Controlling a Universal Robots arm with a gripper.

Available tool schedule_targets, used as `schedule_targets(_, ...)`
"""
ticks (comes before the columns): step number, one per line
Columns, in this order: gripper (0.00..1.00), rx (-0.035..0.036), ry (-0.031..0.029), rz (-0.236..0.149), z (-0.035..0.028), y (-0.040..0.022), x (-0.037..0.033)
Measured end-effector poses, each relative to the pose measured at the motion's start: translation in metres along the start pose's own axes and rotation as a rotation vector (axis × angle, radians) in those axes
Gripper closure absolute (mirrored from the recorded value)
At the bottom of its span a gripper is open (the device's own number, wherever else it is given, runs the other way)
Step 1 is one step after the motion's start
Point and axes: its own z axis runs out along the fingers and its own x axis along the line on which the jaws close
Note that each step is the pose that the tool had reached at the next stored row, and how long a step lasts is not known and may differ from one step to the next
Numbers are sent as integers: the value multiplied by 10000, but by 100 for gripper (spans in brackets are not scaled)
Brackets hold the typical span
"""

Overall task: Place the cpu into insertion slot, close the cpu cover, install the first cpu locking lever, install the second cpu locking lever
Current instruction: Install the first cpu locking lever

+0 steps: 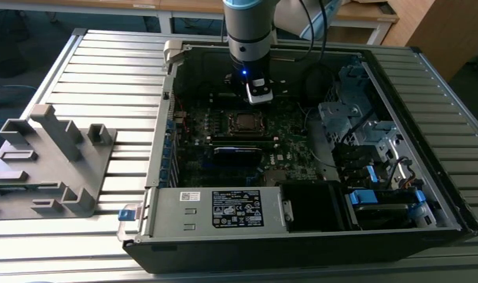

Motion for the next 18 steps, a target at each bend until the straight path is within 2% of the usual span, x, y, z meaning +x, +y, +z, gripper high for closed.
schedule_targets(3,90,27,-31,-9,3,-1,0)
schedule_targets(8,90,24,-34,-10,3,-1,0)
schedule_targets(13,90,22,-33,-9,-41,8,-5)
schedule_targets(18,90,21,-33,-8,-39,2,6)
